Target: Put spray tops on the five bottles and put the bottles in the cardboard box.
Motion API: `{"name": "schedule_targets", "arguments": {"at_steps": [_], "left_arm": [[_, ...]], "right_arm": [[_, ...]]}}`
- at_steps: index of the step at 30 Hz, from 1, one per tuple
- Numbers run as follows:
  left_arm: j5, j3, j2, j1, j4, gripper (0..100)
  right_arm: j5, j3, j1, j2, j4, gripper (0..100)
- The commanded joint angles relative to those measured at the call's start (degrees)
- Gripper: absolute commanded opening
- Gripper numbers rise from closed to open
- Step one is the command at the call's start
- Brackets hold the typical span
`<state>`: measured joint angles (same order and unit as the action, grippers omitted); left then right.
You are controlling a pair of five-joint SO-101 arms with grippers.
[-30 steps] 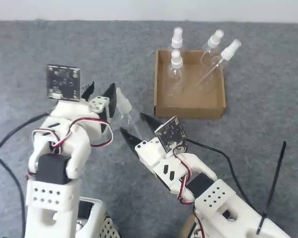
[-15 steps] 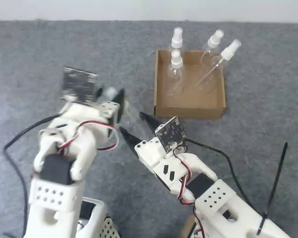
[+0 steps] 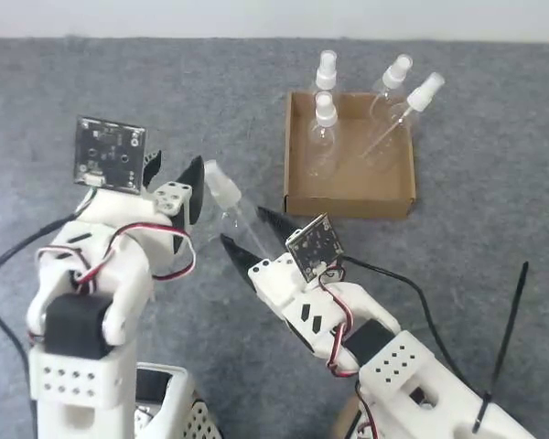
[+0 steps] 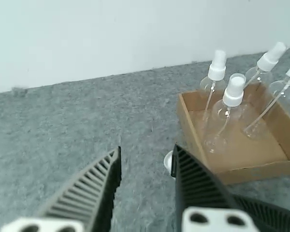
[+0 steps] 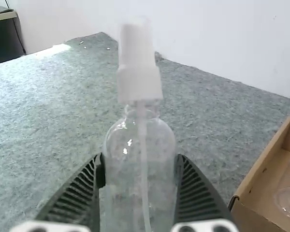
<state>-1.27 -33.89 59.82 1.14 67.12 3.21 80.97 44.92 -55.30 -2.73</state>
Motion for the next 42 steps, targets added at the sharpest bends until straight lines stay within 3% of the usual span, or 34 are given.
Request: {"name": "schedule_targets", "arguments": {"at_steps": [1,7,12,17,21,28,36,42], "left_arm": [[-0.62,-1.1,6.24,-0.35,-0.53,16],[0.18,-12.79,19.96,-0.35,-1.76,16],[0.97,-22.02,20.92,0.18,-3.6,16],[0.88,-28.35,21.01,0.35,-8.53,16],[-0.35,-32.22,21.01,2.46,-12.48,19],[-0.7,-33.8,21.1,6.15,-12.66,28],[-2.64,-34.42,21.1,6.07,-13.1,28],[-2.2,-38.81,20.92,5.98,-19.52,28]], "right_arm": [[0.35,-0.88,-1.01,-1.8,-1.19,0.6],[0.35,-4.57,-6.2,-1.98,1.36,0.6],[0.7,-19.43,-12.44,0.04,13.67,0.6],[0.79,-33.32,-14.73,8.75,19.65,0.6],[0.7,-42.81,-14.2,18.33,23.87,0.6],[0.79,-55.82,-12.0,29.05,33.01,0.6],[0.62,-57.49,-4.7,30.11,35.74,0.6],[0.44,-57.49,-2.42,29.41,40.66,0.6]]}}
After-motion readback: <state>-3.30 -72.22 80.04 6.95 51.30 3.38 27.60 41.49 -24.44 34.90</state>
